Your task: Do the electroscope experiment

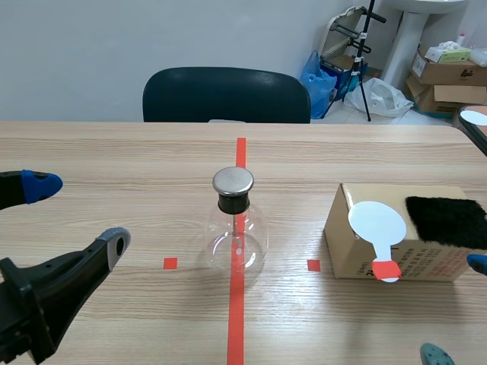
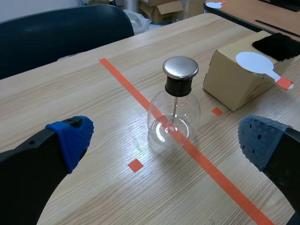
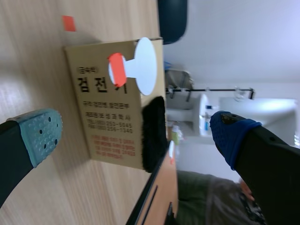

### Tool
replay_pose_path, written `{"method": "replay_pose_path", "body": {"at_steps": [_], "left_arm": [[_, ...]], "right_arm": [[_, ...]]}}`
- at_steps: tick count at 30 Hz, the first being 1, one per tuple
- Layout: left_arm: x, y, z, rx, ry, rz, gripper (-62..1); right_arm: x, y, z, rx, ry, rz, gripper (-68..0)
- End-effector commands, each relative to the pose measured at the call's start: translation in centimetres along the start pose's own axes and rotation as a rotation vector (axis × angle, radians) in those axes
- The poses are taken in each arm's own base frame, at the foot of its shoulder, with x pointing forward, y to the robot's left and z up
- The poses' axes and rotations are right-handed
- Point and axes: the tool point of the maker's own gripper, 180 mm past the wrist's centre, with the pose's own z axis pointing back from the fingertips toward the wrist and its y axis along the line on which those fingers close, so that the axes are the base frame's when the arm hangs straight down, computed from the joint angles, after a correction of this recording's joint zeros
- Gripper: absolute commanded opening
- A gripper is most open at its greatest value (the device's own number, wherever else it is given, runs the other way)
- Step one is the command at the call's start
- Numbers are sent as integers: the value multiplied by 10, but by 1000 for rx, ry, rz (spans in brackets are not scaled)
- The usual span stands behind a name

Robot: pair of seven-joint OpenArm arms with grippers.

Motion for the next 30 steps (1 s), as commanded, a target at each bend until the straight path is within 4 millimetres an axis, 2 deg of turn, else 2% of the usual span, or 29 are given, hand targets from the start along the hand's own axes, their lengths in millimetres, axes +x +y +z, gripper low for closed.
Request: {"method": "replay_pose_path", "body": {"at_steps": [1, 9, 14, 30], "left_arm": [[9, -2, -1, -1, -38, 8, 14], [9, -2, -1, -1, -38, 8, 14], [9, -2, -1, -1, -38, 8, 14], [9, -2, -1, -1, -38, 8, 14]], "right_arm": [[-4, -13, -8, -84, 12, 29, 4], [-17, 6, -30, -87, 108, 43, 4], [-18, 12, -45, -93, 127, 40, 4], [-9, 6, -77, -149, 165, 38, 4]]}}
